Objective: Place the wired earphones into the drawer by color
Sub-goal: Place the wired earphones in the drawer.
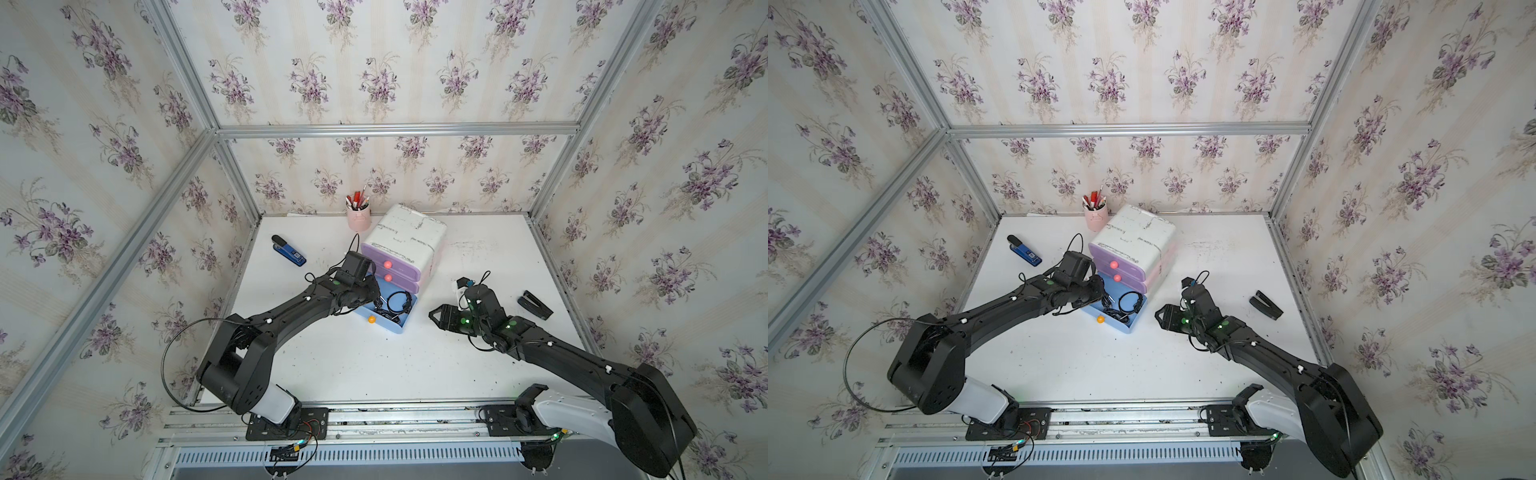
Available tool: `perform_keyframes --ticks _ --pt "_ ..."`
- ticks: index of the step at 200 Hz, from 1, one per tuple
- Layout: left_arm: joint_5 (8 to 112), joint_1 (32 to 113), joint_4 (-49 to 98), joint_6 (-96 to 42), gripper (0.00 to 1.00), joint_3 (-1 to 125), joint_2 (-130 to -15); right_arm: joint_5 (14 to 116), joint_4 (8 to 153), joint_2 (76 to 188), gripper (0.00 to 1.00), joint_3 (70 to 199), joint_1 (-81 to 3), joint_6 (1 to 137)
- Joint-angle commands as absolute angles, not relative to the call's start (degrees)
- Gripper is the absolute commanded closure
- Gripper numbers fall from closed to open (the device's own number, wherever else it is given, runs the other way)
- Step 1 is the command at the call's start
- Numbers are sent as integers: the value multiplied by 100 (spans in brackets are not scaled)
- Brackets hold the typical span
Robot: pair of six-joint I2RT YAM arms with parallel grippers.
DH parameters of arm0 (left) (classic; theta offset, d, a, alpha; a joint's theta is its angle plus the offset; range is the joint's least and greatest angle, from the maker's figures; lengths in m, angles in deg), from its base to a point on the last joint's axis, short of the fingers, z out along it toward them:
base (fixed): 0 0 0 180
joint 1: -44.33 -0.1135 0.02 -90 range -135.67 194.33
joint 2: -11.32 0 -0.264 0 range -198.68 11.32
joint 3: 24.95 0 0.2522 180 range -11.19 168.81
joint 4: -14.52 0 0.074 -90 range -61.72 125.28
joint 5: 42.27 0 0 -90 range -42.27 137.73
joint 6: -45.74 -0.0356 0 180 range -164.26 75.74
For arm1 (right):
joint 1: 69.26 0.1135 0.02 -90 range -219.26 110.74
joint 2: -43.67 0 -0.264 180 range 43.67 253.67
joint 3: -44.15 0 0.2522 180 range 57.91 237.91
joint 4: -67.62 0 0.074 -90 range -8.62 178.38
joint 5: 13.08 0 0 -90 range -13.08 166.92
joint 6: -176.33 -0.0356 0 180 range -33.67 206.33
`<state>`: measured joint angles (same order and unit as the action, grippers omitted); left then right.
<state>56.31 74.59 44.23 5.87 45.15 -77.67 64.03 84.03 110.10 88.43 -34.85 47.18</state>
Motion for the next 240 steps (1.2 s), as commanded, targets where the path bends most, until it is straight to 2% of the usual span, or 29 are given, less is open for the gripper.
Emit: perform_keyframes --ticks 1,20,52,64,104,129,148,157,190,215,221,240 --pt "5705 7456 4064 689 90 4493 -7941 6444 8427 11027 40 8928 -3490 4790" --pt "5674 7463 3997 761 88 4422 -8032 6474 8470 11020 40 8950 -3495 4801" --pt "5704 7477 3935 757 66 4364 -8023 6506 8510 11012 40 8980 -3509 4817" --pt "5726 7477 3938 760 61 4349 -8013 6505 8508 11020 40 8991 -3523 4811" --pt "5860 7482 3896 736 54 4307 -7777 6532 8588 11029 40 9086 -3551 4866" --pt "5854 7479 4278 641 47 4428 -7532 6497 8647 11046 40 9173 -3652 4946" --pt "5779 7482 4580 574 46 4488 -7297 6449 8675 11042 40 9231 -3751 4975" --pt "5720 7474 4716 546 46 4504 -7089 6395 8681 11010 40 9260 -3762 4997" --pt "5423 7471 5341 286 46 4529 -5809 6097 8694 10804 40 9512 -4999 5038" --pt "5589 7470 5570 366 46 3986 -4909 5555 8389 11505 41 10089 -6124 4979" --pt "5738 7480 5577 437 52 3790 -4781 5366 8260 11832 43 10327 -6265 4982" --pt "5957 7570 5467 817 80 3023 -4498 5123 8115 12931 51 11328 -6455 5025"
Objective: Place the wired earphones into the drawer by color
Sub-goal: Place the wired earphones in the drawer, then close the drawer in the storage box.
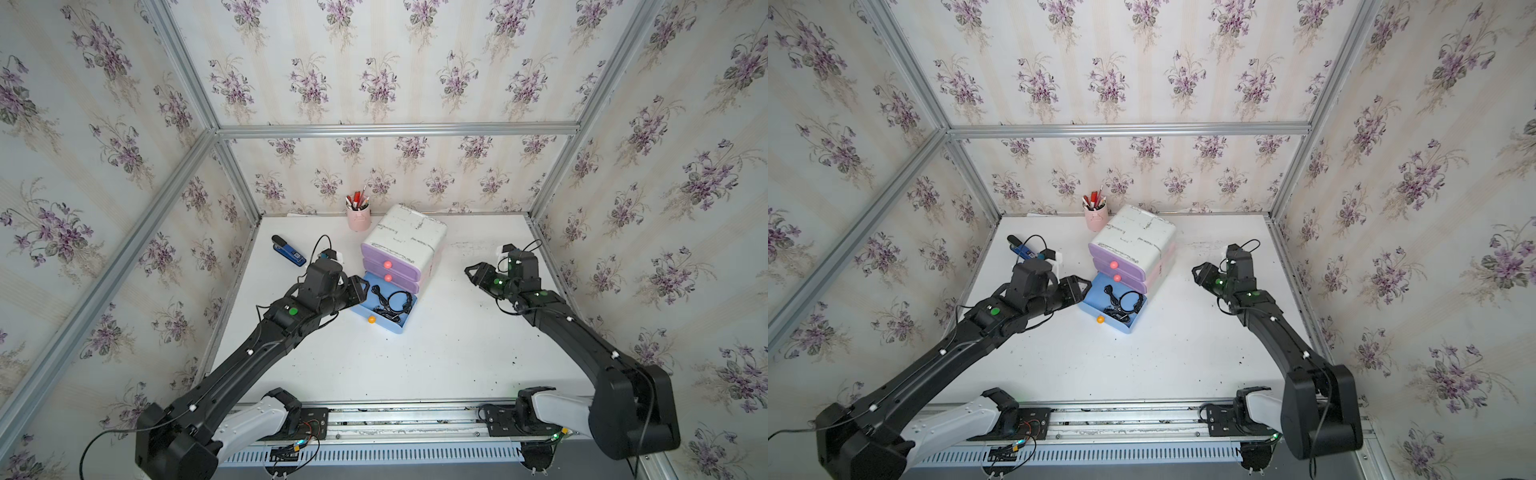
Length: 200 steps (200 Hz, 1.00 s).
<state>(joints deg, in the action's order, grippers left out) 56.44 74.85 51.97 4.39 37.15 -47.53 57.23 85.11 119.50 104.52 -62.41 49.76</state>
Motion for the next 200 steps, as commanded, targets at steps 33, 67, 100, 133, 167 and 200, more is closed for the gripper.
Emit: perform_keyframes --ticks 33,67,100,133,167,200 --pt "5730 7926 4704 1444 100 1772 -4130 4557 8145 14742 74 13230 -6557 4962" --pt "5479 8025 3789 1551 100 1577 -4935 4503 8683 16024 81 14711 -6558 5089" --pt "5272 8020 2826 1849 100 1874 -6313 4284 8943 16846 81 15522 -6539 5162" --pt "4792 8017 2143 1979 100 2140 -7202 4196 9140 17333 83 15912 -6492 5257" --pt "4624 8035 1765 1908 100 2476 -7701 4035 9280 17746 83 16336 -6391 5365" --pt "4440 8079 1688 1916 100 2871 -8053 3915 9279 17912 83 16386 -6377 5543"
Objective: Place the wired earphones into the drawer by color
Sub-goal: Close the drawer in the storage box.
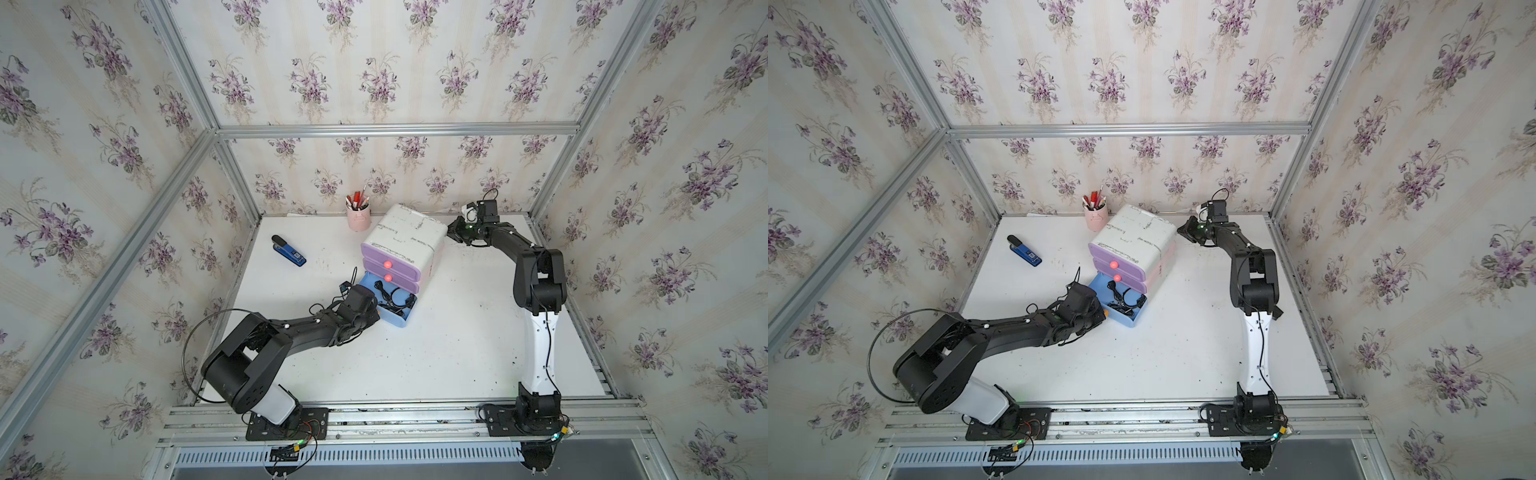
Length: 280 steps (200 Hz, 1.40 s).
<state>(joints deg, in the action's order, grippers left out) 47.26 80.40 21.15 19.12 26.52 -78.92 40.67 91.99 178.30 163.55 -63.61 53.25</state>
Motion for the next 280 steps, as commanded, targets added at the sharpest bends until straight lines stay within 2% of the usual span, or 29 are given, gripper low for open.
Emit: perform_keyframes --ticks 1,117,194,237,280 --pt "4431 8080 1687 1918 100 2889 -8057 3909 9284 17916 83 16384 -6375 5545" --pt "4137 8387 966 2204 100 4292 -9652 3835 9279 17968 82 16145 -6503 5891" --pt "4328 8674 696 2358 100 4805 -10134 3947 9378 17764 67 16100 -6792 5998" --pt "4627 8844 460 2334 100 4364 -9714 4055 9393 17552 52 16056 -6903 6029" --pt "4739 8959 967 2110 88 3462 -8415 4423 9643 17045 43 16030 -7119 6243"
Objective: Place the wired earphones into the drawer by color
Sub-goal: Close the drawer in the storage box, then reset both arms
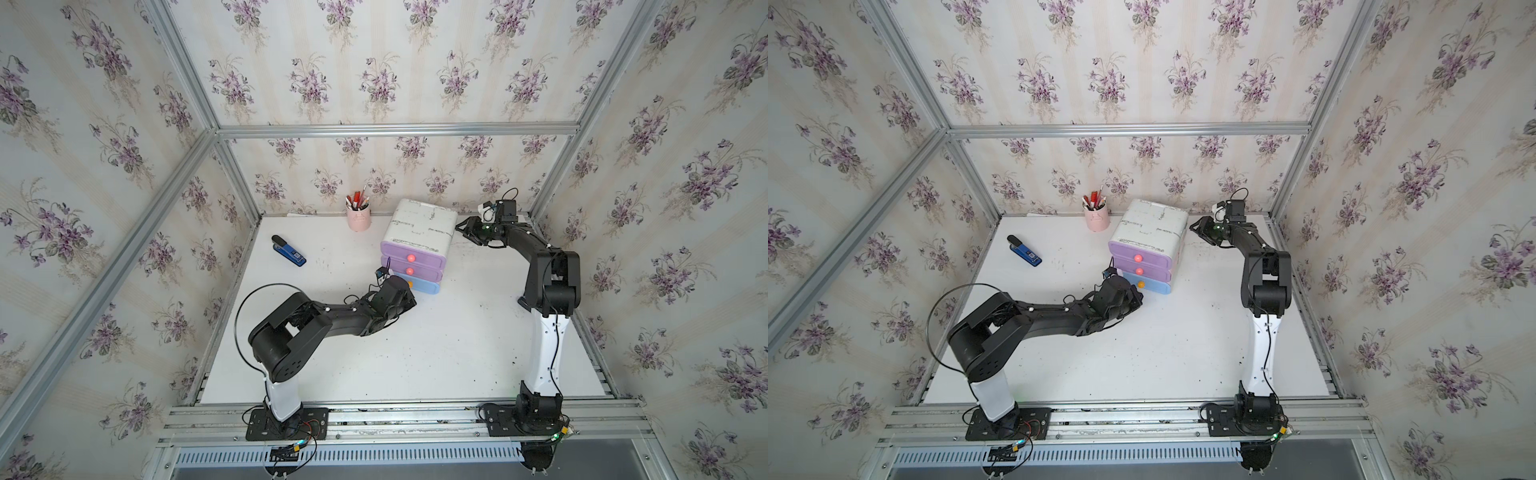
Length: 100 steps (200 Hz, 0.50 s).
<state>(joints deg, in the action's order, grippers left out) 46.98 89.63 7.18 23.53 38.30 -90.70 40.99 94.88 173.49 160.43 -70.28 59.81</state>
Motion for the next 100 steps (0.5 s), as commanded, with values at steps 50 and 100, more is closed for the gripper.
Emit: perform_keyframes --ticks 50,100 --pt "3844 8910 3708 -542 37 3732 -5380 6269 8757 14532 32 13991 -6868 6809" --pt "2668 7212 4966 -2057 0 4049 -4036 7845 6163 11361 4 10191 -6323 7338"
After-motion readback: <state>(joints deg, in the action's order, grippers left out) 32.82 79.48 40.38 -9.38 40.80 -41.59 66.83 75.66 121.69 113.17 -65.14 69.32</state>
